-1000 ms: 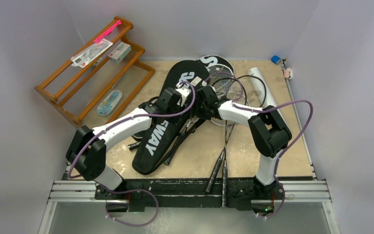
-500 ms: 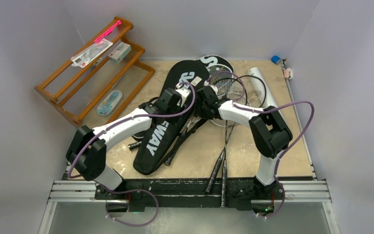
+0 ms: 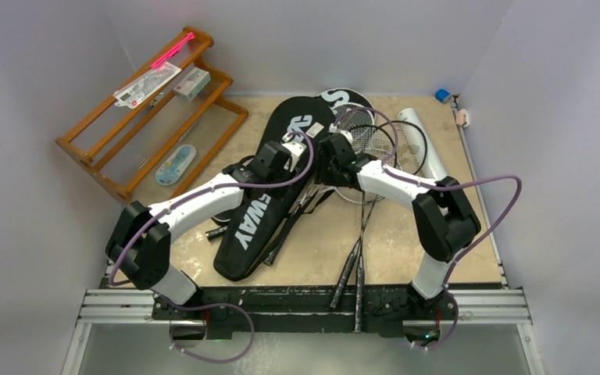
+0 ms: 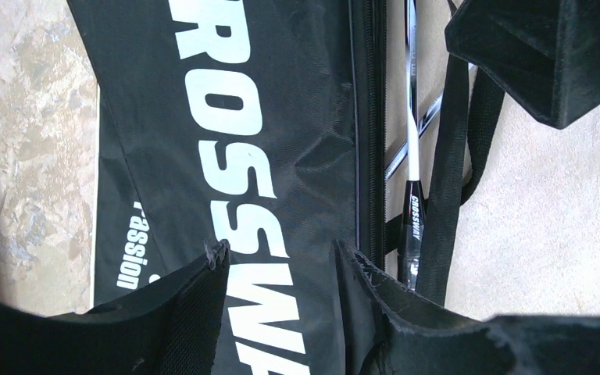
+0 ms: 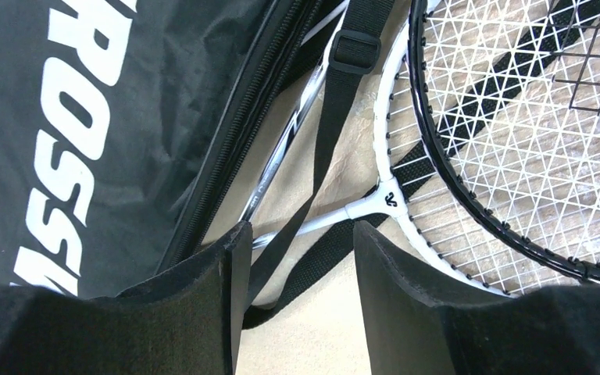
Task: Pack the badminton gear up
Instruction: Open the racket bag at the center of the board.
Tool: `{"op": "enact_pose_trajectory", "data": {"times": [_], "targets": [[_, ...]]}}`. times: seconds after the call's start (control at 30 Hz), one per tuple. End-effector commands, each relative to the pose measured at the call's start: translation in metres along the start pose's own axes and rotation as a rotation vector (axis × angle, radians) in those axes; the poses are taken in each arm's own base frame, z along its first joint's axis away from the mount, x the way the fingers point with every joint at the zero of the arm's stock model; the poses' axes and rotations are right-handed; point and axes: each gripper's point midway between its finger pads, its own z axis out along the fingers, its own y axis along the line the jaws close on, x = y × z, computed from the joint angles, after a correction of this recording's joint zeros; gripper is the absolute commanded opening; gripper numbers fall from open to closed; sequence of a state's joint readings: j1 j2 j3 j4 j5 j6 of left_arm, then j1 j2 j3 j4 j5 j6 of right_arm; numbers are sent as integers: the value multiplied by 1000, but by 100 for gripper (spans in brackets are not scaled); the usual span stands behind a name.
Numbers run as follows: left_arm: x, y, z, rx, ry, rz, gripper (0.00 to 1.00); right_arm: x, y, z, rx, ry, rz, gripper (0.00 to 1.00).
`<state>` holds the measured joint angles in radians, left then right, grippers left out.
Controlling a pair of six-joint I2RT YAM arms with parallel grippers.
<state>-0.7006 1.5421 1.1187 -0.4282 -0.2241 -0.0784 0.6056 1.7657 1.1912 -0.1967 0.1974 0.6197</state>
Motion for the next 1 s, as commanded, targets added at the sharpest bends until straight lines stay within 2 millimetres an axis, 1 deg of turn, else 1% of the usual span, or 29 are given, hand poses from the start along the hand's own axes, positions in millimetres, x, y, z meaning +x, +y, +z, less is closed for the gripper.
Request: {"op": "enact_pose_trajectory", "data": {"times": [0.0, 0.1, 0.2, 0.23, 0.3, 0.33, 0.37, 0.43, 0.5, 0.63, 0.73, 0.83, 0.93, 0.97], "targets": [[-14, 3, -10, 1, -53, 12, 47, -4, -6, 9, 46, 2, -21, 53], [-14, 3, -10, 2, -52, 13, 48, 0, -6, 25, 69, 26, -19, 52], [-13, 3, -9, 1, -48, 15, 47, 3, -6, 38, 88, 51, -23, 48], [-12, 3, -9, 1, -47, 15, 47, 2, -4, 41, 88, 55, -23, 42], [-11, 3, -7, 0, -42, 17, 47, 3, -3, 42, 91, 66, -21, 23], [-11, 2, -6, 2, -39, 18, 47, -1, -3, 37, 92, 55, -19, 10], [-10, 2, -6, 4, -36, 19, 47, -6, -4, 32, 97, 36, -18, 0], [-9, 0, -5, 15, -30, 20, 47, -12, 2, 17, 62, 14, -19, 0], [-9, -4, -4, 34, -29, 22, 48, -16, 13, -4, -5, -17, -40, 0], [-10, -13, -6, 88, -32, 25, 50, -17, 29, -51, -97, -71, -68, 0], [-9, -19, -6, 123, -32, 26, 51, -11, 39, -83, -176, -93, -82, 0], [-8, -25, -5, 150, -28, 31, 52, -2, 41, -112, -230, -116, -87, 0], [-7, -34, -5, 198, -23, 41, 53, 8, 33, -129, -250, -119, -88, 0], [-6, -38, -5, 219, -21, 47, 53, 12, 29, -130, -241, -111, -89, 0]]}}
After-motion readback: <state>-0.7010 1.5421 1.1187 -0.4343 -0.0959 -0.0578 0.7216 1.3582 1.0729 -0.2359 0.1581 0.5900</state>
